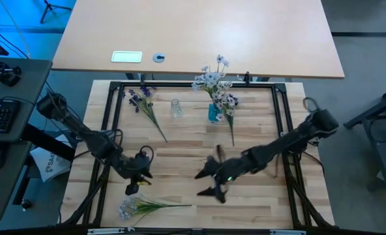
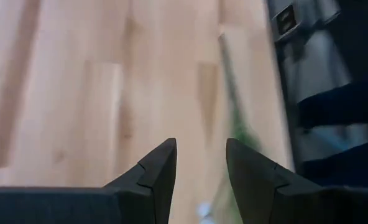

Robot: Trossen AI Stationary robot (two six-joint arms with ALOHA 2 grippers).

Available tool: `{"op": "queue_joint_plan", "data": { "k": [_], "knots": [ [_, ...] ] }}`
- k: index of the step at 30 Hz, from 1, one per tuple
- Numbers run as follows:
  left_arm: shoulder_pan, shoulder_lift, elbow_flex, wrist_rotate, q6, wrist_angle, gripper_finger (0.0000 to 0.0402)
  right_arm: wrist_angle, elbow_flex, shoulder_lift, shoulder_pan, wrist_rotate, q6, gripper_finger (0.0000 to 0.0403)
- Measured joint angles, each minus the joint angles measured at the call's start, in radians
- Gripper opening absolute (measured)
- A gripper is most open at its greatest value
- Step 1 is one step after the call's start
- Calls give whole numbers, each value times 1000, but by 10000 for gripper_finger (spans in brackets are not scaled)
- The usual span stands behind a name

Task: Sort flowers into vase by color
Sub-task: Put the white flowers into the blue vase

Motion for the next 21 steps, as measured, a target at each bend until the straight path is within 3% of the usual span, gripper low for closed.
{"op": "queue_joint_plan", "data": {
  "k": [8,12,21],
  "knots": [
    [38,-53,0,-82,244,-146,126,-264,415,354,42,123,-12,334],
    [40,-50,0,-96,254,-144,126,-355,600,495,33,131,15,334],
    [40,-48,0,-149,245,-144,126,-442,889,734,13,96,-124,334]
  ]
}}
